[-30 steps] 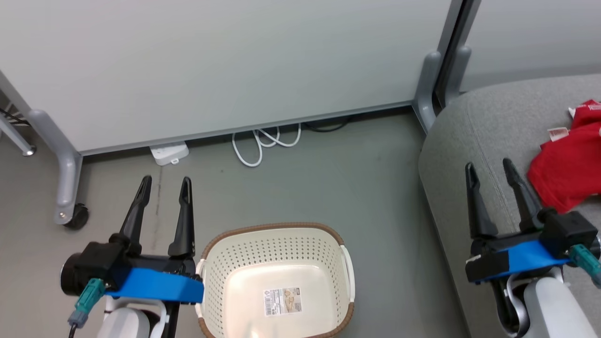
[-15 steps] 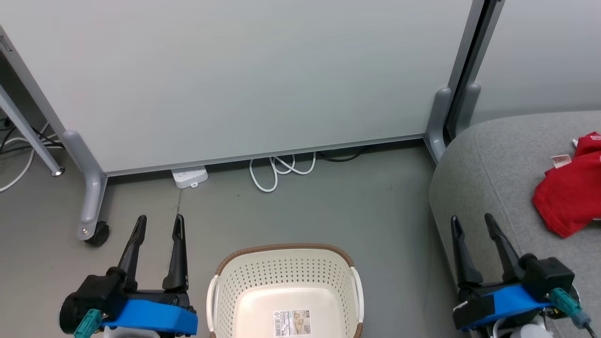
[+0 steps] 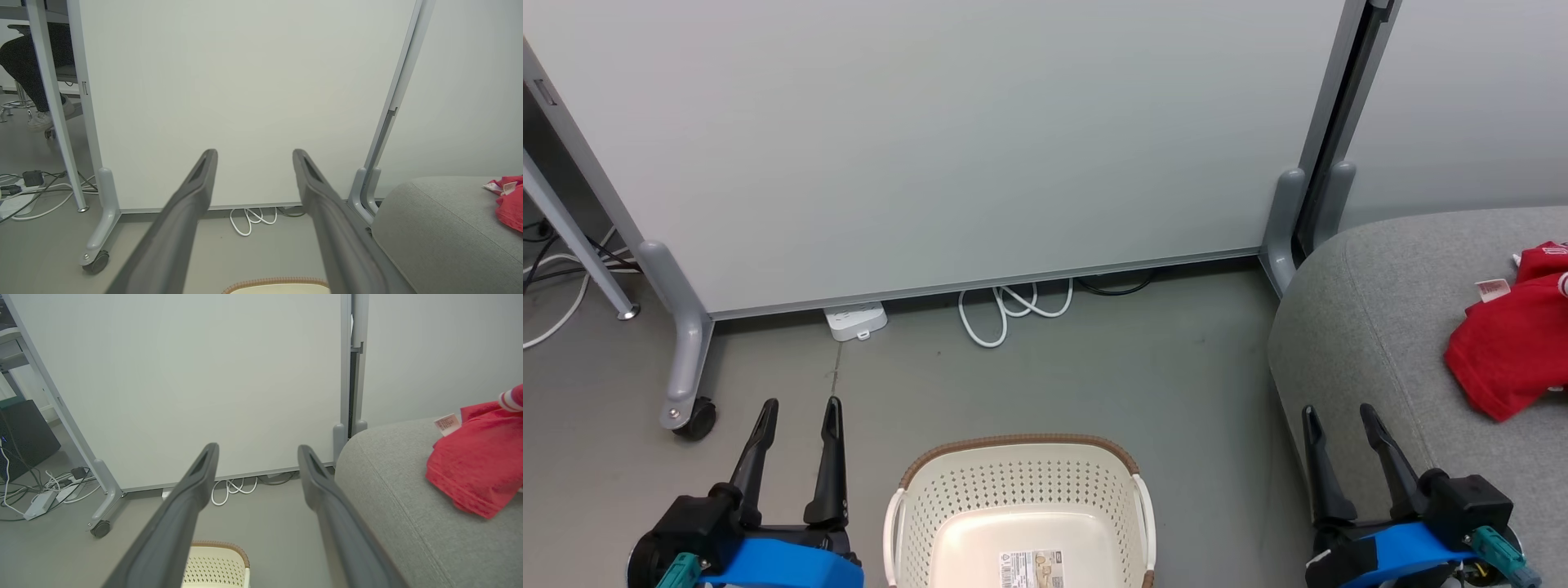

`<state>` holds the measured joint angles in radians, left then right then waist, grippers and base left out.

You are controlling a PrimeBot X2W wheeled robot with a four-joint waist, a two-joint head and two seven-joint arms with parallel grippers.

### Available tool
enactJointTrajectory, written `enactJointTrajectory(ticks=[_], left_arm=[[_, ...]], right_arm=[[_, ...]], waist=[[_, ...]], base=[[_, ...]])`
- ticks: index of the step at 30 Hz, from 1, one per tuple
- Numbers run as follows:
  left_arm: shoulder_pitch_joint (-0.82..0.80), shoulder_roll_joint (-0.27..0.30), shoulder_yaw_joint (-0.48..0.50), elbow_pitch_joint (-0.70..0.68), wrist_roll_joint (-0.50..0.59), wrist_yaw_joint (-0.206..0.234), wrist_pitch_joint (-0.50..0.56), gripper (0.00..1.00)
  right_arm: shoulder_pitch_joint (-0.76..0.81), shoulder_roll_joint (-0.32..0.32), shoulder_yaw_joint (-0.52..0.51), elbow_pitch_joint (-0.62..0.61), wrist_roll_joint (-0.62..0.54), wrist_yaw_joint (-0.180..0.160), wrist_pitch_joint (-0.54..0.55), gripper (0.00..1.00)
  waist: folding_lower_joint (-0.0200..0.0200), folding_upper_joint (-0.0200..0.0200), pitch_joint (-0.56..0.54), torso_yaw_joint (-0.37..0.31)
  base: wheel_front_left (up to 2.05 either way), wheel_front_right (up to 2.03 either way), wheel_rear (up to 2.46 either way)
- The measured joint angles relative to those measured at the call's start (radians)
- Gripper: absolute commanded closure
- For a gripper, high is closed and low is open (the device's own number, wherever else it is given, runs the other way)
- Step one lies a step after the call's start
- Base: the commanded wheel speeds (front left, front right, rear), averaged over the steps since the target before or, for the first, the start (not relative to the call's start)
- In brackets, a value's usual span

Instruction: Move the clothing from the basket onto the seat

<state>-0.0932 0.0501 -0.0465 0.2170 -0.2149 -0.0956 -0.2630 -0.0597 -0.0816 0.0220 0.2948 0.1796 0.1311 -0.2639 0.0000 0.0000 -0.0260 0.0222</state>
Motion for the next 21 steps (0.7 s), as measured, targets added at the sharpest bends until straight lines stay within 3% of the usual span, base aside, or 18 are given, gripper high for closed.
enactJointTrajectory(ticks=[13, 14, 21], left_arm=[[0.009, 0.000, -0.004, 0.011, 0.006, 0.008, 0.000, 0.00], [0.009, 0.000, -0.005, 0.011, 0.007, 0.008, 0.000, 1.00], [0.044, -0.007, -0.002, 0.072, -0.012, 0.008, 0.016, 1.00]], right_arm=[[0.001, 0.009, 0.000, 0.005, -0.001, 0.000, 0.000, 0.00], [0.001, 0.009, 0.000, 0.005, -0.001, 0.000, 0.000, 1.00], [0.025, 0.010, 0.000, 0.062, 0.019, 0.000, 0.010, 1.00]], waist=[[0.0000, 0.0000, -0.006, 0.001], [0.0000, 0.0000, -0.006, 0.001], [0.0000, 0.0000, -0.006, 0.001]], base=[[0.00, 0.00, 0.00], [0.00, 0.00, 0.00], [0.00, 0.00, 0.00]])
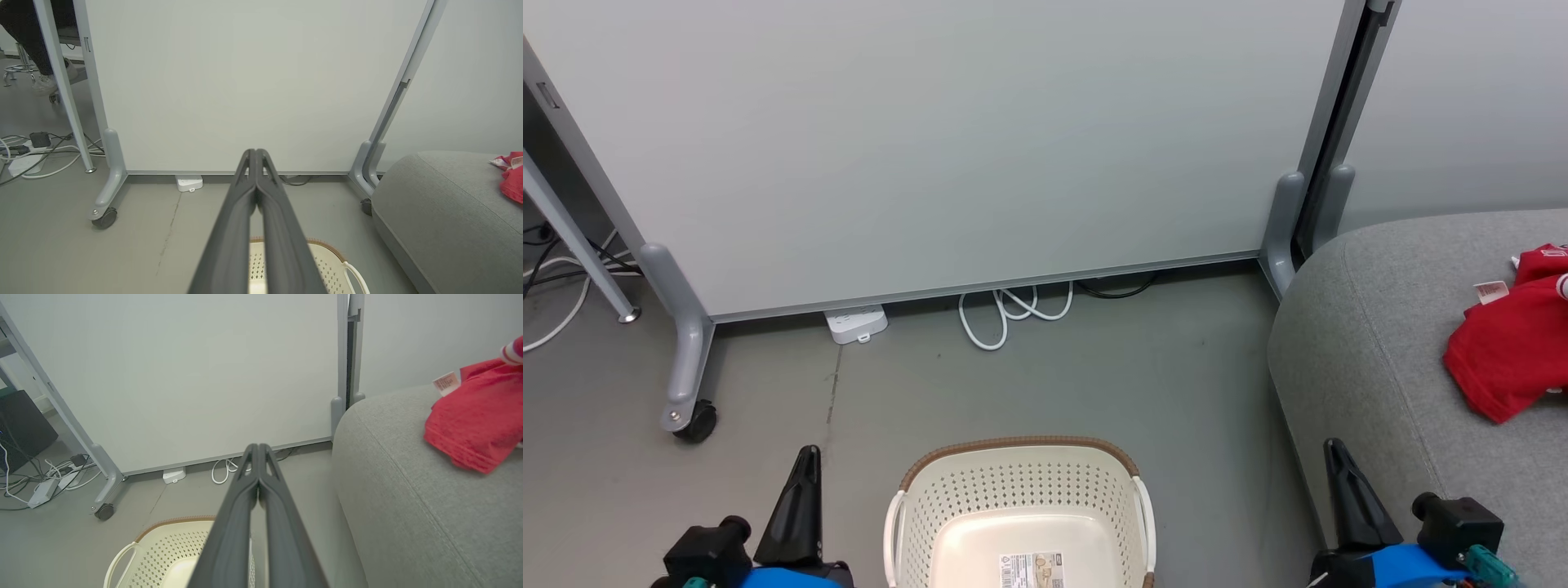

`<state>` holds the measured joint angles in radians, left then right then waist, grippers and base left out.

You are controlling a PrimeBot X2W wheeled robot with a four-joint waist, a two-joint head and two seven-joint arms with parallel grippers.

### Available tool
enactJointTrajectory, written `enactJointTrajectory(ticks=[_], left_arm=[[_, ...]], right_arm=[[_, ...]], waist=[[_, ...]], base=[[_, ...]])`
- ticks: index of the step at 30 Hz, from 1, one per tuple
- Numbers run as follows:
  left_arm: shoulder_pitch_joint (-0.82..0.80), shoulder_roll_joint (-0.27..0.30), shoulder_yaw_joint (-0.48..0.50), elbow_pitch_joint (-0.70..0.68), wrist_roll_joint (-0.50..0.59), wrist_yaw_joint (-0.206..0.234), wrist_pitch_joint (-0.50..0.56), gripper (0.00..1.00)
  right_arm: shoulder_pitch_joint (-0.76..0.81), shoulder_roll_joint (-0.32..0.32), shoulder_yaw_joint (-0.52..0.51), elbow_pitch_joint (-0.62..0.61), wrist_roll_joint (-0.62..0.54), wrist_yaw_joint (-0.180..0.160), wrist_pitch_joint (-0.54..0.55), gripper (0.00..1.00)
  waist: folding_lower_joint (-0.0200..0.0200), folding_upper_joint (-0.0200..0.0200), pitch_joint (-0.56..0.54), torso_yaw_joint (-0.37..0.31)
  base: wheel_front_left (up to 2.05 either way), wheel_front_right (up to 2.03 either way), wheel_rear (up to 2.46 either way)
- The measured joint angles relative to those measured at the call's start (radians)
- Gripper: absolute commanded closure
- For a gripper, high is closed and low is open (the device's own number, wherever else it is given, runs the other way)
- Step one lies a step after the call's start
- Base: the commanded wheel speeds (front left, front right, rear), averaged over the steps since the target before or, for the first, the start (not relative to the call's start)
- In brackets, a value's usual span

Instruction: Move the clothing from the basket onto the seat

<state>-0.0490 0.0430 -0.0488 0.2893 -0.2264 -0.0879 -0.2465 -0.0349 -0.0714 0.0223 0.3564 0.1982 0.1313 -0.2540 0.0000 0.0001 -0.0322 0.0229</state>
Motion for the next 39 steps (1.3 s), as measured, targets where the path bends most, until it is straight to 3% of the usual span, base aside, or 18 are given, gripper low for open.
enactJointTrajectory(ticks=[19, 39], left_arm=[[0.000, 0.000, 0.038, -0.007, -0.336, -0.008, 0.086, 1.00], [-0.010, 0.001, 0.072, -0.016, -0.621, -0.016, 0.160, 1.00]], right_arm=[[-0.004, 0.004, -0.032, -0.021, 0.339, 0.000, 0.088, 1.00], [-0.014, 0.008, -0.061, -0.046, 0.633, 0.000, 0.165, 1.00]], waist=[[0.0000, 0.0000, 0.006, -0.004], [0.0000, 0.0000, 0.011, -0.007]], base=[[0.00, 0.00, 0.00], [0.00, 0.00, 0.00]])
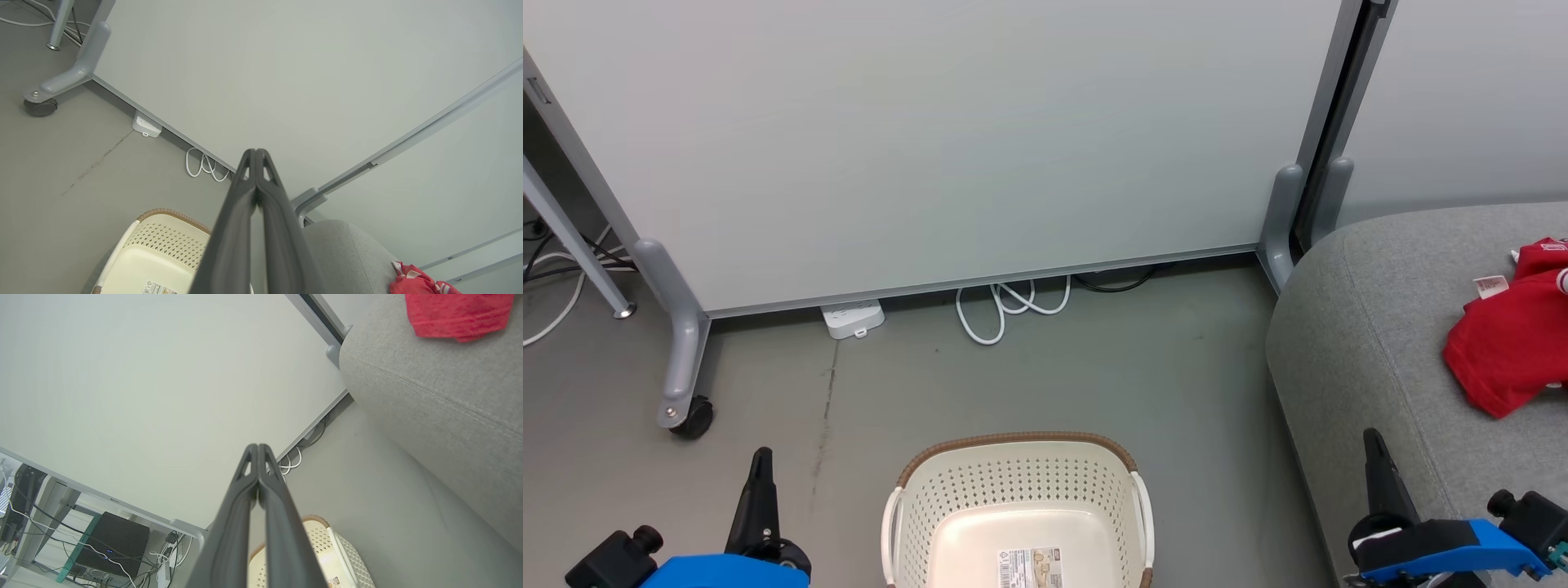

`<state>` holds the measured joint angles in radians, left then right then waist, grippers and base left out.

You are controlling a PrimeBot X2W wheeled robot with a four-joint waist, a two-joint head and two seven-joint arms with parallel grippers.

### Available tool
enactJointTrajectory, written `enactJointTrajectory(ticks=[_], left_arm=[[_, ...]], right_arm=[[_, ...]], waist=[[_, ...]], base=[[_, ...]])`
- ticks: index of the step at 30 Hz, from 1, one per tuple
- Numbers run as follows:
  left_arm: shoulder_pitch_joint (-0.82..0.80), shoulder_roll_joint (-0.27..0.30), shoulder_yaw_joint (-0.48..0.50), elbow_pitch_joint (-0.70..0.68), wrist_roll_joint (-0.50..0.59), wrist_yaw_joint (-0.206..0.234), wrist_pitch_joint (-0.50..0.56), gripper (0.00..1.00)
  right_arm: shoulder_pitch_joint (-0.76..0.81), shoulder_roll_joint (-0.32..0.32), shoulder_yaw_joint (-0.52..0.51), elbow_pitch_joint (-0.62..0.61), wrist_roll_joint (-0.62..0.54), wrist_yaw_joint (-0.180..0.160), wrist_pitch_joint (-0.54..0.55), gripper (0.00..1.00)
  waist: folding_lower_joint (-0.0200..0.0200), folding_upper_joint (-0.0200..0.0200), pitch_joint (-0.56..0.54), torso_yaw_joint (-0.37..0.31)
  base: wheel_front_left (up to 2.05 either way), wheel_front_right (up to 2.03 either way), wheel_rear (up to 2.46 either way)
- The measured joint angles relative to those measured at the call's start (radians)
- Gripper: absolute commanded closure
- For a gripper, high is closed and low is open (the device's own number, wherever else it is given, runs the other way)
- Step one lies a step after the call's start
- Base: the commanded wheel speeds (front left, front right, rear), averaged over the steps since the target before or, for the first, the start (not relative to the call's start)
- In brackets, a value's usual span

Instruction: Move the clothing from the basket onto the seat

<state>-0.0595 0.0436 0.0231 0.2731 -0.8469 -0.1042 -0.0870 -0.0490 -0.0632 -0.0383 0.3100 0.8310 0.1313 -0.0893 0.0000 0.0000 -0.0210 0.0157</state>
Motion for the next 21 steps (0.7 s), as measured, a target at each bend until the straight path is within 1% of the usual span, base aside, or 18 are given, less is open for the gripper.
enactJointTrajectory(ticks=[21], left_arm=[[-0.015, 0.001, 0.029, -0.009, -0.242, -0.006, 0.064, 1.00]], right_arm=[[-0.014, 0.004, -0.024, -0.021, 0.247, 0.000, 0.063, 1.00]], waist=[[0.0000, 0.0000, 0.006, -0.004]], base=[[0.00, 0.00, 0.00]])
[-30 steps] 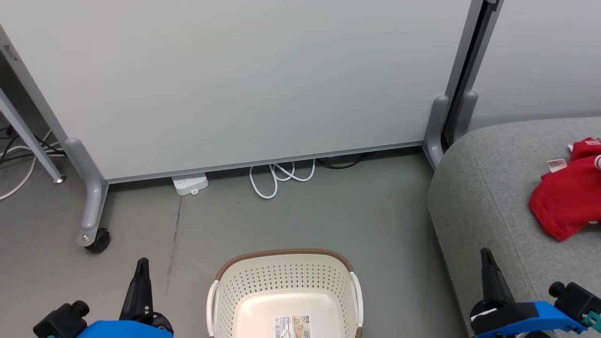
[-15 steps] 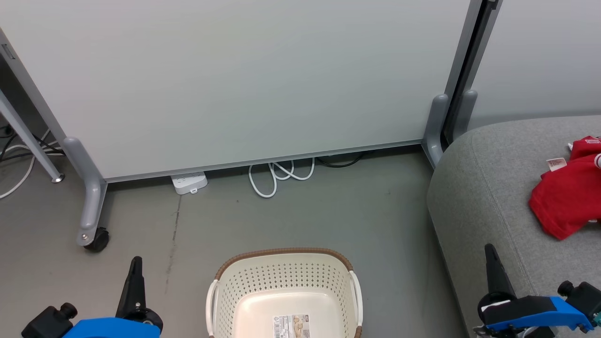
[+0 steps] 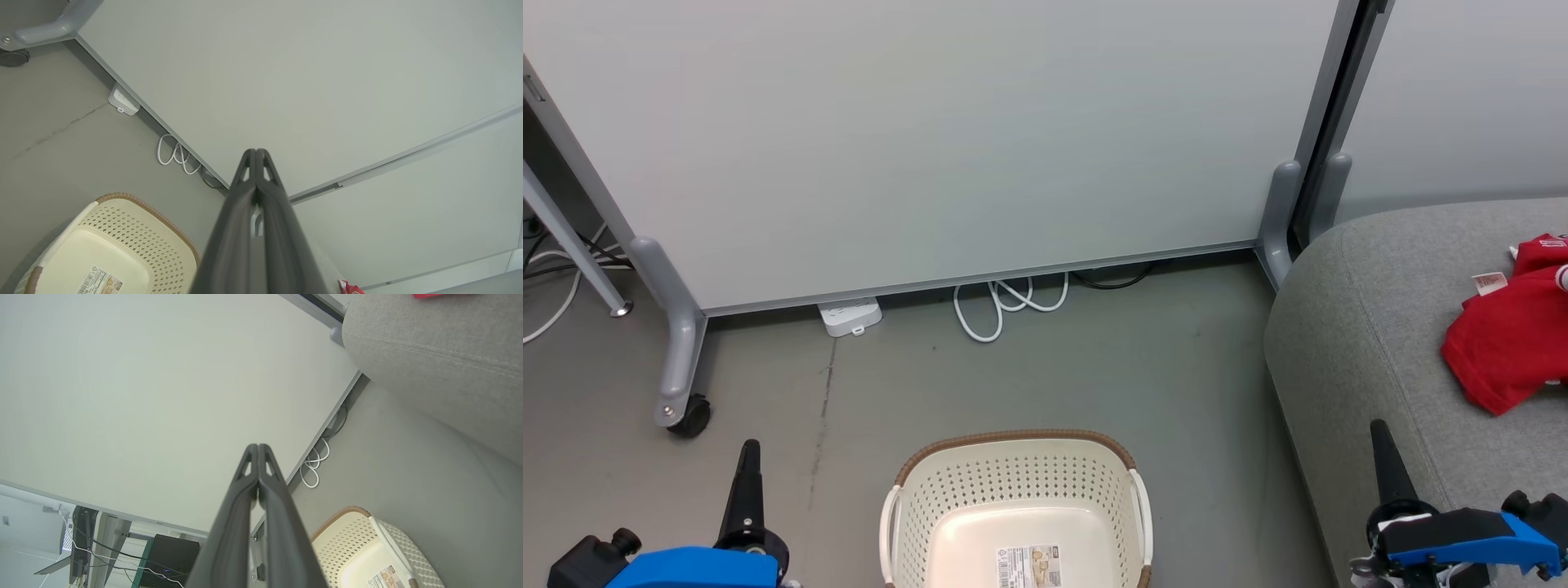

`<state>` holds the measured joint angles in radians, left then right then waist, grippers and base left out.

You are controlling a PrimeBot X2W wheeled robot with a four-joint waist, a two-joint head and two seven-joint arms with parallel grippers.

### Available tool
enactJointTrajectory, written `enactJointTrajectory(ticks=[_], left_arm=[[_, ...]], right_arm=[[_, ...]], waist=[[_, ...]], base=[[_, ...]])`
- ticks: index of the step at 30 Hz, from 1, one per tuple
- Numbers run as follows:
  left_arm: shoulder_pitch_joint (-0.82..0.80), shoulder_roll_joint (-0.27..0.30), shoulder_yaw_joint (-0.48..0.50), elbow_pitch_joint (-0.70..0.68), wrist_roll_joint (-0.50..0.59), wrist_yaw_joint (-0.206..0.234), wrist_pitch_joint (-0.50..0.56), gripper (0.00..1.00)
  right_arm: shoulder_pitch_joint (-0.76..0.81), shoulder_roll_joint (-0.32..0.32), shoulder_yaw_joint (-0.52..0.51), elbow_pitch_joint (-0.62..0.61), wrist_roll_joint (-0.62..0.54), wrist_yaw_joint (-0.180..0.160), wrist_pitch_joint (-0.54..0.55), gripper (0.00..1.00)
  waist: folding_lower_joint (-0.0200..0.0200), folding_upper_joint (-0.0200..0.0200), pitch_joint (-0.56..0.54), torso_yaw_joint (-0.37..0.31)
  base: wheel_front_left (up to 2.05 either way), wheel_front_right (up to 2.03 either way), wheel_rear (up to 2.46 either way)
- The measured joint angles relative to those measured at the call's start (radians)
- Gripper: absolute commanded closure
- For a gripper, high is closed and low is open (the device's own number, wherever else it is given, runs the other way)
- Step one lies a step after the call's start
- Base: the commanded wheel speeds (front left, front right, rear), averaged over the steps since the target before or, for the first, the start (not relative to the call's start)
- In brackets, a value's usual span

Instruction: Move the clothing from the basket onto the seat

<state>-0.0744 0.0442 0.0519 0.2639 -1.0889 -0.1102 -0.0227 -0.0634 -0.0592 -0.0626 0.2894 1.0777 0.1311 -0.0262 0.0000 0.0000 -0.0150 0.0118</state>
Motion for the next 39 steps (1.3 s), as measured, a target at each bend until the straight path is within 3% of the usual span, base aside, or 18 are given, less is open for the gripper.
enactJointTrajectory(ticks=[39], left_arm=[[-0.020, 0.002, 0.040, -0.010, -0.346, -0.013, 0.092, 1.00]], right_arm=[[-0.026, 0.005, -0.035, -0.029, 0.351, 0.000, 0.094, 1.00]], waist=[[0.0000, 0.0000, 0.011, -0.007]], base=[[0.00, 0.00, 0.00]])
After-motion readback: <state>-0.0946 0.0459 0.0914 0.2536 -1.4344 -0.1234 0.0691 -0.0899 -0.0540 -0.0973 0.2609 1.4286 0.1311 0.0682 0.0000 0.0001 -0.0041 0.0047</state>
